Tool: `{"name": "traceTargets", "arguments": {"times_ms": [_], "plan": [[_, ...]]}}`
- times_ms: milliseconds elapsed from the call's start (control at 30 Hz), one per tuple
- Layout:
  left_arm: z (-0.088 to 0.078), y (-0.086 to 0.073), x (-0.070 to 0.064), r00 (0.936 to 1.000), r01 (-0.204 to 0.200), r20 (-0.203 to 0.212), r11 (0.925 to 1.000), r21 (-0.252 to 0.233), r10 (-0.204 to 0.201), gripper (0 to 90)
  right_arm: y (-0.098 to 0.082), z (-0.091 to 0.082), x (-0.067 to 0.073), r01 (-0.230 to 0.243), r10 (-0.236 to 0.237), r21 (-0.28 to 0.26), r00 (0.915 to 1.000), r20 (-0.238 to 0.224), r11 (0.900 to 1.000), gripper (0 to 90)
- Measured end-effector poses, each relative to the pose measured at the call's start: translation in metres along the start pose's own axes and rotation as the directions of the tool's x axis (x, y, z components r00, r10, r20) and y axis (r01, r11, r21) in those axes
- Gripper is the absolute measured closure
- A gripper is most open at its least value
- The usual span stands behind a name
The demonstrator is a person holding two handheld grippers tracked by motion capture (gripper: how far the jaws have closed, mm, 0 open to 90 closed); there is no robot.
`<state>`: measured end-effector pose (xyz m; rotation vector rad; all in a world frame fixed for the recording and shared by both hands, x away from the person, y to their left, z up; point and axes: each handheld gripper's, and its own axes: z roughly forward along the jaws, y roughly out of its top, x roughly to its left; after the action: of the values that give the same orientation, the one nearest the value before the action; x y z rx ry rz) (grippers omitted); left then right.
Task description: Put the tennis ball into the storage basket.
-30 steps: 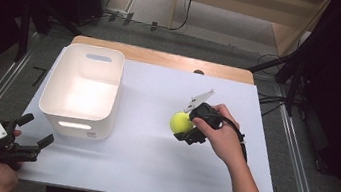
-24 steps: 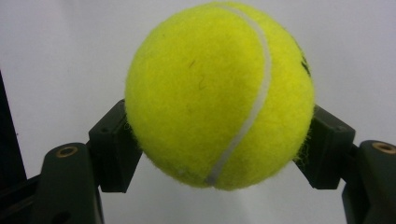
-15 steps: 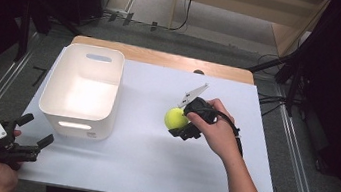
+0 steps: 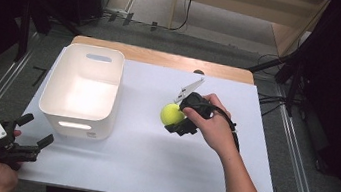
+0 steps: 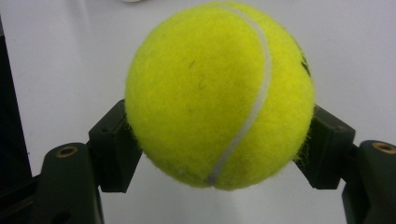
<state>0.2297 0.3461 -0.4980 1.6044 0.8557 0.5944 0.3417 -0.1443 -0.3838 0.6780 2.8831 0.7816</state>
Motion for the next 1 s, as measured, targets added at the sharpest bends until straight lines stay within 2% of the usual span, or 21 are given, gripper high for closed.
{"name": "traceTargets", "arguments": {"times_ms": [100,333,733,1000], "plan": [[0.0,0.0,0.0,1.0,0.002,0.0,1.0,-0.001,-0.002,0.0,0.004,0.001,-0.001,0.018,-0.018,-0.003,0.9998,-0.002,1.0,24.3],[0.0,0.0,0.0,1.0,0.002,0.002,1.0,0.0,-0.002,0.0,0.016,0.002,0.001,0.019,-0.019,-0.002,0.9998,-0.007,1.0,24.3],[0.0,0.0,0.0,1.0,-0.001,0.001,1.0,0.001,0.001,0.0,0.036,0.002,0.002,0.051,-0.051,-0.007,0.9986,-0.016,0.999,24.3],[-0.001,0.0,0.0,1.0,0.0,0.002,1.0,0.0,0.0,0.0,0.046,0.001,0.003,0.051,-0.052,-0.015,0.9983,-0.026,0.999,24.3]]}}
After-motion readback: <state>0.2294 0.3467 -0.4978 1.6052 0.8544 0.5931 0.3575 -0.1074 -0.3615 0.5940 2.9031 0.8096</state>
